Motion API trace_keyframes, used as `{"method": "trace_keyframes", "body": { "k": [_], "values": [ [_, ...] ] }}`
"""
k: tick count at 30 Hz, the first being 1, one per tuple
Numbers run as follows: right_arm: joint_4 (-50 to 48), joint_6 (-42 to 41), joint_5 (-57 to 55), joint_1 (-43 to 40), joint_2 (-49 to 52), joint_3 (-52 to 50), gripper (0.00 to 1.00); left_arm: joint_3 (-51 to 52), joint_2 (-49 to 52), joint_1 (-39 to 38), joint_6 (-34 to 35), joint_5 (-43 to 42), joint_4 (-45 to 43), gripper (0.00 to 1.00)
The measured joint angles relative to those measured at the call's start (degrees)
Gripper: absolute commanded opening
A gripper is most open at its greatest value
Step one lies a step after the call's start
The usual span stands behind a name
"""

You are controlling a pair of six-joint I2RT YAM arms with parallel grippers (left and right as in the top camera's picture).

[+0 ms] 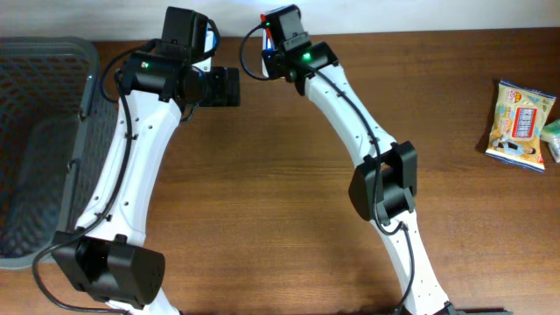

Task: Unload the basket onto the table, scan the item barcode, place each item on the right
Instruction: 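Hold the red bag up to the scanner with the right gripper, then carry the red bag to the right edge and release it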

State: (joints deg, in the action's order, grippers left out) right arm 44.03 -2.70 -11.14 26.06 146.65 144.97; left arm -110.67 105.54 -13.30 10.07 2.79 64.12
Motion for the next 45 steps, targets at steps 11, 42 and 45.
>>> {"method": "trace_keyframes", "body": {
  "k": [11,42,45],
  "values": [
    [3.0,0.1,-2.9,-0.3,0.0,0.9,0.04,0.0,0.0,0.0,0.0,0.0,0.0,0.99],
    [53.0,-12.5,13.0,-29.6,-38.0,-4.6,0.99,0.0,0.0,0.0,0.0,0.0,0.0,0.99],
    [53.0,-11.6,13.4,-18.1,-38.5,-5.0,0.99,0.0,0.0,0.0,0.0,0.0,0.0,0.99]
  ]
}}
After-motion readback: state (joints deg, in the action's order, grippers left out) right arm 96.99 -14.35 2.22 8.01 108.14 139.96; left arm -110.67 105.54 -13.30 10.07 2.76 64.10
